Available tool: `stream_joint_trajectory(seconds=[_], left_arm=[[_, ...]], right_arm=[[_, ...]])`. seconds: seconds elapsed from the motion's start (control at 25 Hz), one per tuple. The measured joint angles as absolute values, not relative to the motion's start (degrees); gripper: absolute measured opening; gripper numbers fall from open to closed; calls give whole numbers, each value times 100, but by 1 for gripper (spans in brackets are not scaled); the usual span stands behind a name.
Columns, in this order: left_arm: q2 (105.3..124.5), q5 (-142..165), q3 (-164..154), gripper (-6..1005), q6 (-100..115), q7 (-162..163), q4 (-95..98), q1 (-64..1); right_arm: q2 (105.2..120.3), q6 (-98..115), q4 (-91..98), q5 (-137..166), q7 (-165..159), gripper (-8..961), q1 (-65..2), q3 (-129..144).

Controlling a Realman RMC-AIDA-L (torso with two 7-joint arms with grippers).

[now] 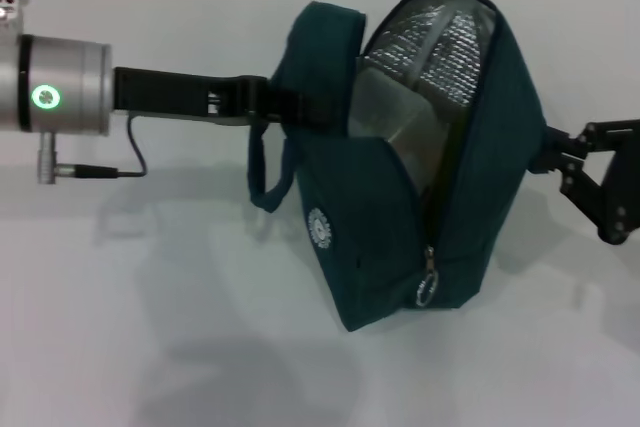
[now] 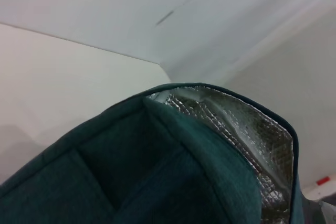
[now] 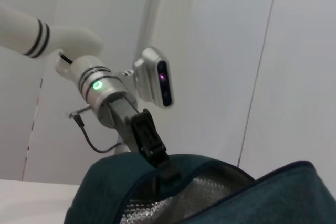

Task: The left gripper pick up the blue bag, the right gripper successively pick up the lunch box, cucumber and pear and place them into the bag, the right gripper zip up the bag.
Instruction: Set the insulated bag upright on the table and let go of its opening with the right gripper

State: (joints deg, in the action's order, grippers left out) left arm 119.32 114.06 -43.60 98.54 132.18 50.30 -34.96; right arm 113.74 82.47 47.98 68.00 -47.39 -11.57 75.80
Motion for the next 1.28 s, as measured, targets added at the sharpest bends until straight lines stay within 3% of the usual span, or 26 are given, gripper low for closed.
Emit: stream_joint_trajectory(seconds=[1.28], left_arm=[[11953,11288,-4354,37,9536,12736,4052,-3581]], right_arm=[[11479,9417,4323,7256,-4206,122,-869,6839]])
